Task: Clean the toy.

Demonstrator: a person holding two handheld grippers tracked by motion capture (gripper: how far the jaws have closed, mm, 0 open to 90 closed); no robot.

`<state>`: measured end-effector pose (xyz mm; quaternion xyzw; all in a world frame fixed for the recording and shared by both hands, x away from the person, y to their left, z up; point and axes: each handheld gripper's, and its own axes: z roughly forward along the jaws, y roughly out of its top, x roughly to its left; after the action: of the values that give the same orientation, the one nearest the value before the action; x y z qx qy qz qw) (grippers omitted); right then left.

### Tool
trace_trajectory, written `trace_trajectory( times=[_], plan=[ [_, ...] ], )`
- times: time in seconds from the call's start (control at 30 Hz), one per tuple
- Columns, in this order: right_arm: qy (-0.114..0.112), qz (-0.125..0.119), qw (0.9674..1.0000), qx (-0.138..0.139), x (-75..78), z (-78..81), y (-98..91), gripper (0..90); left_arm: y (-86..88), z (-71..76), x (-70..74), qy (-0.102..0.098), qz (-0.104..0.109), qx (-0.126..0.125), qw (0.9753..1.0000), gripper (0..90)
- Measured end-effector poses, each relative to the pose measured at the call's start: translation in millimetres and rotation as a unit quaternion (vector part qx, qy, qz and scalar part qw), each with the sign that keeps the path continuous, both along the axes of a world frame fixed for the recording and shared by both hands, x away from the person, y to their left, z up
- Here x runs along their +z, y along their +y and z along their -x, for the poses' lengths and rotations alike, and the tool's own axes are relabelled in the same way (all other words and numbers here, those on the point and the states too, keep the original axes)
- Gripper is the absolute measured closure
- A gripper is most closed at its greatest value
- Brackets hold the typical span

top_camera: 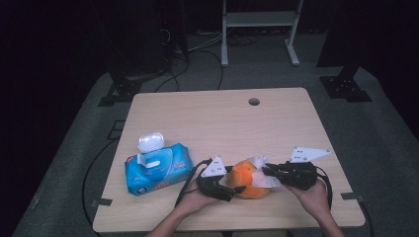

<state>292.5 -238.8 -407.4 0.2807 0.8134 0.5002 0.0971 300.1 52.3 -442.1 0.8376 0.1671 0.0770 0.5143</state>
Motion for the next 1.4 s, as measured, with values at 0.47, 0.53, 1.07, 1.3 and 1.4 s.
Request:
trace_trajectory(
  times=[0.47,0.53,1.07,1.3,1.4],
  plan=[
    [-0.016,-0.009,0.9995,0.026,10.1,8.7,13.8,80.7,6.2,17.1,29.7,-0.045,0.019,0.003,0.9988,42.3],
    [0.016,-0.022,0.9994,0.023,-0.6,3.2,8.4,80.5,5.6,15.4,27.4,-0.039,0.021,0.0,0.999,39.5],
    [0.046,-0.018,0.9986,0.021,-13.9,-3.0,8.4,80.6,19.5,-0.6,18.2,0.002,0.022,-0.02,0.9996,30.0],
    [-0.023,-0.063,0.9977,0.008,12.9,11.0,5.0,80.6,13.4,12.2,35.1,-0.05,0.017,0.016,0.9985,43.0],
    [-0.051,-0.071,0.9959,0.026,22.0,19.4,16.6,80.5,4.7,17.7,34.9,-0.059,0.006,0.009,0.9982,41.0]
  ],
)
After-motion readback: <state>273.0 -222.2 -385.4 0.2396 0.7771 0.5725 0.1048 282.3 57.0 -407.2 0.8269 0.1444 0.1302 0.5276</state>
